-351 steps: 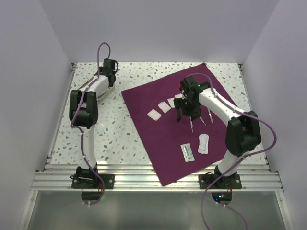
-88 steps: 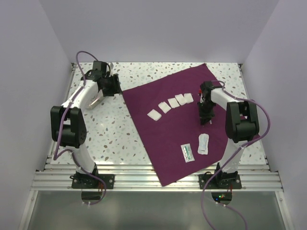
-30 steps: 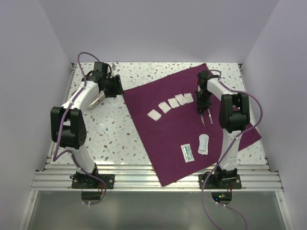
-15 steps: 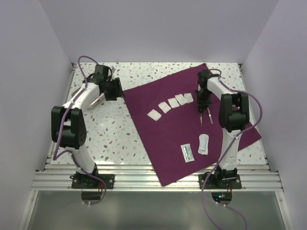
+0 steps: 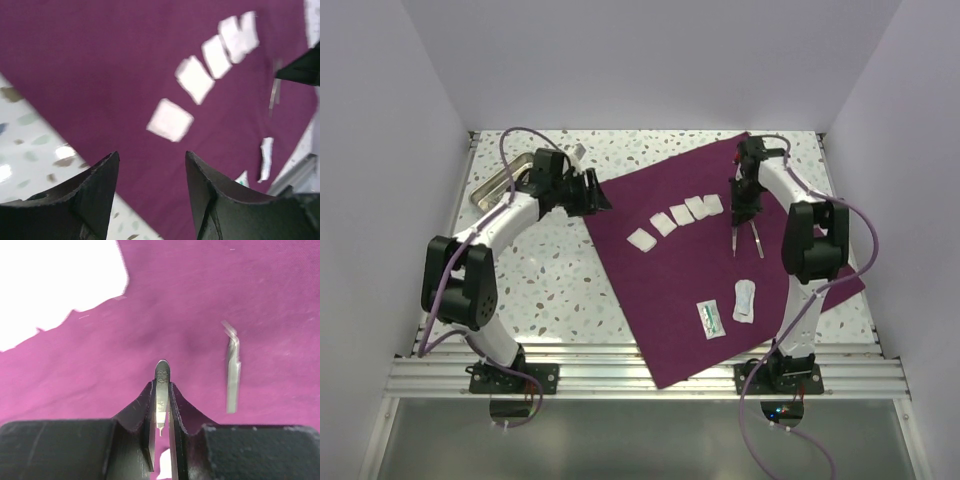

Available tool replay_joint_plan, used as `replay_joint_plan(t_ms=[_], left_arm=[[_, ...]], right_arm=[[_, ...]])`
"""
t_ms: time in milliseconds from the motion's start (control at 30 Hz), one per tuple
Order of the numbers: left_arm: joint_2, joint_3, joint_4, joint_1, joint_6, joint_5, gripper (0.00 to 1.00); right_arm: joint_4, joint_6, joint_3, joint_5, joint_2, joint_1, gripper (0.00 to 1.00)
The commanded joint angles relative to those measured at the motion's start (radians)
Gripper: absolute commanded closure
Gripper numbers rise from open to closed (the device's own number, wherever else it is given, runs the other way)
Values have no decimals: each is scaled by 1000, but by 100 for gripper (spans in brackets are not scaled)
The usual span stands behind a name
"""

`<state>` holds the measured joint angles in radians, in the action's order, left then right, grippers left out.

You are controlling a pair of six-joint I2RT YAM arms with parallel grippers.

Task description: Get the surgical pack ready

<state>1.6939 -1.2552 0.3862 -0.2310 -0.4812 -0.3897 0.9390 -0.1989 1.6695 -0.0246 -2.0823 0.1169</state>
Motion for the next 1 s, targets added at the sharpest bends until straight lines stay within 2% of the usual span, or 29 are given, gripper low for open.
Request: replay_joint_plan(t_ms=[0, 133, 300, 500, 600, 667, 767, 800, 833, 867, 900, 933, 967], left_arm=[[-66, 77, -270, -60, -98, -152, 40], [-77, 157, -464, -152, -169, -160, 38], [-16, 157, -647, -293, -235, -150, 36], [93, 73, -684, -399, -258, -109, 35], [136, 28, -650, -436, -241, -80, 35], [145, -10, -531, -441, -200, -19, 36], [77, -1, -439, -441, -143, 78, 36], [43, 19, -434, -438, -139, 112, 36], [8, 67, -429, -435, -131, 141, 36], [-61, 83, -385, -429, -122, 228, 36], [-97, 102, -319, -424, -114, 280, 36], [-165, 108, -243, -415, -99, 381, 36], [-200, 126, -219, -409, -86, 420, 36]], right_arm=[[-3, -54, 9, 112, 111, -3, 100], [-26, -115, 3, 218, 152, -2, 100], [-65, -191, -14, 330, 200, 18, 100], [-101, -244, -40, 399, 258, 53, 100], [-111, -258, -59, 407, 281, 75, 100], [-105, -252, -70, 373, 294, 78, 100], [-109, -202, -106, 321, 297, 99, 100], [-109, -195, -114, 301, 286, 118, 89], [-103, -191, -113, 279, 277, 139, 82], [-97, -192, -111, 240, 266, 188, 74], [-97, -198, -109, 226, 240, 211, 70], [-103, -206, -111, 210, 231, 260, 69], [-103, -217, -106, 166, 210, 282, 68]])
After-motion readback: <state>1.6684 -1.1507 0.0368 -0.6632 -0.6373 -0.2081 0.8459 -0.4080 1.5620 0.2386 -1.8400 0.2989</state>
